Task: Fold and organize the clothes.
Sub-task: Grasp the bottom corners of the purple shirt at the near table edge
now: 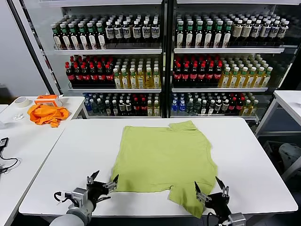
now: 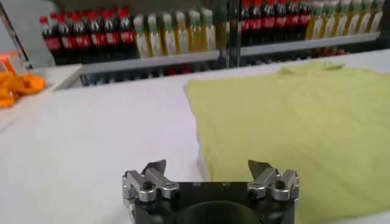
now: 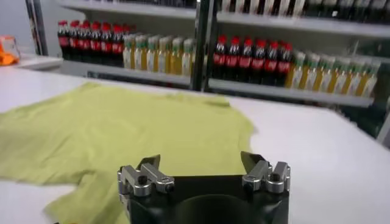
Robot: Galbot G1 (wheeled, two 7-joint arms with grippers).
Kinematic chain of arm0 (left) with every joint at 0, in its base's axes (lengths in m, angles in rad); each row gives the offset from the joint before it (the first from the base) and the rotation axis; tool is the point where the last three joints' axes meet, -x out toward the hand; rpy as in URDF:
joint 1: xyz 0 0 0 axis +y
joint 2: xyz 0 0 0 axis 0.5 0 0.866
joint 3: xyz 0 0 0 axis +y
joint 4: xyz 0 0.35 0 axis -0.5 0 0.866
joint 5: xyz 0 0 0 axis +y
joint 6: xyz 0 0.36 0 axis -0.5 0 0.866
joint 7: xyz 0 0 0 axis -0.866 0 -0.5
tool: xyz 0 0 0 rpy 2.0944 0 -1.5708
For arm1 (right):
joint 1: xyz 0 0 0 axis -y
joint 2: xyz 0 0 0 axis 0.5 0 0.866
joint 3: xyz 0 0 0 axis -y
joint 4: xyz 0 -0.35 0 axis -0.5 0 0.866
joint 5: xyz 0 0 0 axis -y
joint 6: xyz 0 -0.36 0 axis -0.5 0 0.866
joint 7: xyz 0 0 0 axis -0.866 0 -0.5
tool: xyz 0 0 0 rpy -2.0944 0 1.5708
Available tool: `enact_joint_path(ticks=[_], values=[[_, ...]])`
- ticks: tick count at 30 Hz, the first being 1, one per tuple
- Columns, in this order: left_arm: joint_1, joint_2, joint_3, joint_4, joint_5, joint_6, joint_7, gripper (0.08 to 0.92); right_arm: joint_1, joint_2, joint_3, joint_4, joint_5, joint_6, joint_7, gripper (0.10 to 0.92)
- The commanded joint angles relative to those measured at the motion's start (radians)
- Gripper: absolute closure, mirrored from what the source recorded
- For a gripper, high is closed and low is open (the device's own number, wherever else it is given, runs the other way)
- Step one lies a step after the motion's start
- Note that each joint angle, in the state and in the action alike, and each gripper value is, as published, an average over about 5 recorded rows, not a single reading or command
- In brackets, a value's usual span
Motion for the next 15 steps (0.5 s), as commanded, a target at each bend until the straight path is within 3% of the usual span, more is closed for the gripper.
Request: enact_joint_path(ticks=[1, 15], values=[[0.038, -0.010, 0.009, -0.004, -0.029, 0.028, -0.030, 0.177, -0.041, -0.008, -0.016, 0.004, 0.016, -0.028, 0.036, 0.203], [0.019, -0.016, 0.020, 0.029, -0.043, 0.034, -0.064, 0.177, -0.033, 0.008, -0.052, -0.038, 0.041, 0.001, 0.051, 0.203]])
